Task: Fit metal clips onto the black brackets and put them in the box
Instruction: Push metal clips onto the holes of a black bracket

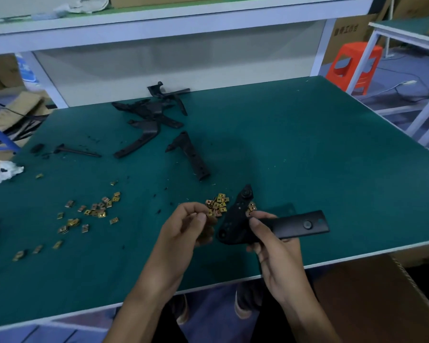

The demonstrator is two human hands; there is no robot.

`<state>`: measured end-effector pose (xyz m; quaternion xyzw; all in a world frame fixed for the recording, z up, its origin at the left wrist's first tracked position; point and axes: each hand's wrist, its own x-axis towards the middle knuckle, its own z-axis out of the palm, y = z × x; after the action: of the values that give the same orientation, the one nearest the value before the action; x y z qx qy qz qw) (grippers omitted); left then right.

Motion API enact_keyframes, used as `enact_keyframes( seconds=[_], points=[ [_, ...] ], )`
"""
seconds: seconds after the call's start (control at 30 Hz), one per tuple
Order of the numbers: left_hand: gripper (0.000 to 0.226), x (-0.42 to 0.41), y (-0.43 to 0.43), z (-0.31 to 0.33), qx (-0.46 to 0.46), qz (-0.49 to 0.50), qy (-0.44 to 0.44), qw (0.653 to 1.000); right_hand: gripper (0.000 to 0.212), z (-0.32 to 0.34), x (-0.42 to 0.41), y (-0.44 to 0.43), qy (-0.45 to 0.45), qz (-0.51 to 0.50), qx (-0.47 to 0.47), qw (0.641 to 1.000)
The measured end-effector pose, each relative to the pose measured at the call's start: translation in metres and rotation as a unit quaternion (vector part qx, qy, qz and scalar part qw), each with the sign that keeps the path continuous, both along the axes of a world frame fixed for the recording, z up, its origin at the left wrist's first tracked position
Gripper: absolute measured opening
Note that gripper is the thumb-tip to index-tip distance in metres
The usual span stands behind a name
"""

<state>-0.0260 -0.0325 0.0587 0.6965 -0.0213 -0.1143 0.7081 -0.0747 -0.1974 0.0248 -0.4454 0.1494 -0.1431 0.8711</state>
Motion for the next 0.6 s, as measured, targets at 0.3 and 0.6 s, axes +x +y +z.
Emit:
enact_keyframes(
  seconds=[0.3,0.6],
  points=[
    [0.026,-0.018,-0.004,-0.001,-0.022,-0.05,0.027,0.998,0.019,-0.001,-0.001,-0.008,0.017,0.057,-0.01,0.998],
    [0.021,-0.022,0.006,0.0,-0.091,-0.045,0.07,0.992,0.012,-0.001,0.0,-0.008,0.02,0.095,-0.053,0.994]
  ],
)
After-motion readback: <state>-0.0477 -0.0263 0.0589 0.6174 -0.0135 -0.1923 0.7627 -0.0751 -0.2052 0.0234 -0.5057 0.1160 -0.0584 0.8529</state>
